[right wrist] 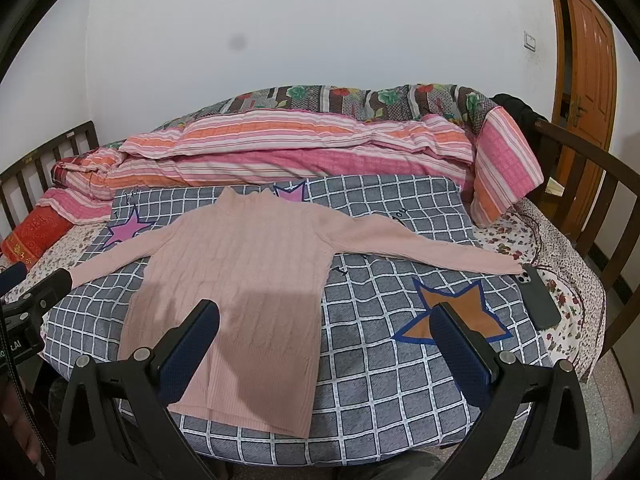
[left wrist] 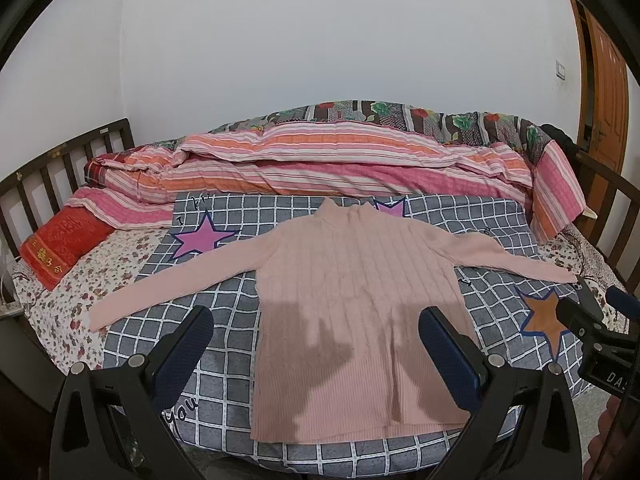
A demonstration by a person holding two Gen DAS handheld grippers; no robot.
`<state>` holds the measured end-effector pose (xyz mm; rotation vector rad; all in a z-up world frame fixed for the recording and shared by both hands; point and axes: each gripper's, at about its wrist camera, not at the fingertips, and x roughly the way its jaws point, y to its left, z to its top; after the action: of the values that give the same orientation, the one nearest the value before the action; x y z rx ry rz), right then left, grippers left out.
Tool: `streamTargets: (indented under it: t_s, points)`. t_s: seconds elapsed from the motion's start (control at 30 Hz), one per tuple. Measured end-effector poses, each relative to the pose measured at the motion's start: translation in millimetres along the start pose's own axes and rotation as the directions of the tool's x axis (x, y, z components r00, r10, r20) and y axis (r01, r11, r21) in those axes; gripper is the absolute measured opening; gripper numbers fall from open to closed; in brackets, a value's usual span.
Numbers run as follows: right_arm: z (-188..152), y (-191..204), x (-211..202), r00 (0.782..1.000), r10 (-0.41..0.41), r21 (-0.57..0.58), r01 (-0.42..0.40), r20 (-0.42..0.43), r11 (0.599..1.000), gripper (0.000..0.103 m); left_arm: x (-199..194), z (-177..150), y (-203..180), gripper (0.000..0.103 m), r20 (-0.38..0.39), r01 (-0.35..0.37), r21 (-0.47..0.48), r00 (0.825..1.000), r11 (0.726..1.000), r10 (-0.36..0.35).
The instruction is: Fold small clothes
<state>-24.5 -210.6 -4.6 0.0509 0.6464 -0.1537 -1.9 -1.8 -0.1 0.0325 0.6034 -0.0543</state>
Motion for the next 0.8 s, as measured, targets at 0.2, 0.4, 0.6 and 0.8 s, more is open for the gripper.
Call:
streamTargets:
  t_s: [0.2, 0.4, 0.6, 0.8]
  points:
    - [-1.5, 2.6, 1.4, 1.0, -0.001, -0.004, 0.001, -0.003, 1.0, 0.103, 0.3, 0.8, 0.2, 0.103, -0.001, 0.001, -0.002, 1.0, 1.0, -0.001]
    - [-0.4, 1.6, 0.9, 1.0, 0.001, -0.001, -0.001, 0.001, 1.0, 0.103, 0.7, 2.1, 0.5, 0.103, 0.003, 0.0, -0.001, 1.0, 1.0, 0.0]
    - [0.2, -0.6, 0.2, 1.0, 0.005, -0.001, -0.005, 0.003, 1.0, 0.103, 0.1, 1.4, 0.7, 0.103, 0.009, -0.002, -0.007, 1.0, 1.0, 0.002]
    - [1.6, -0.8, -0.2, 1.0, 0.01, -0.003, -0.01, 0.003, 1.0, 0.103, -2.3, 2.0, 1.5, 0.103, 0.022, -0.016, -0.009, 1.0, 1.0, 0.016]
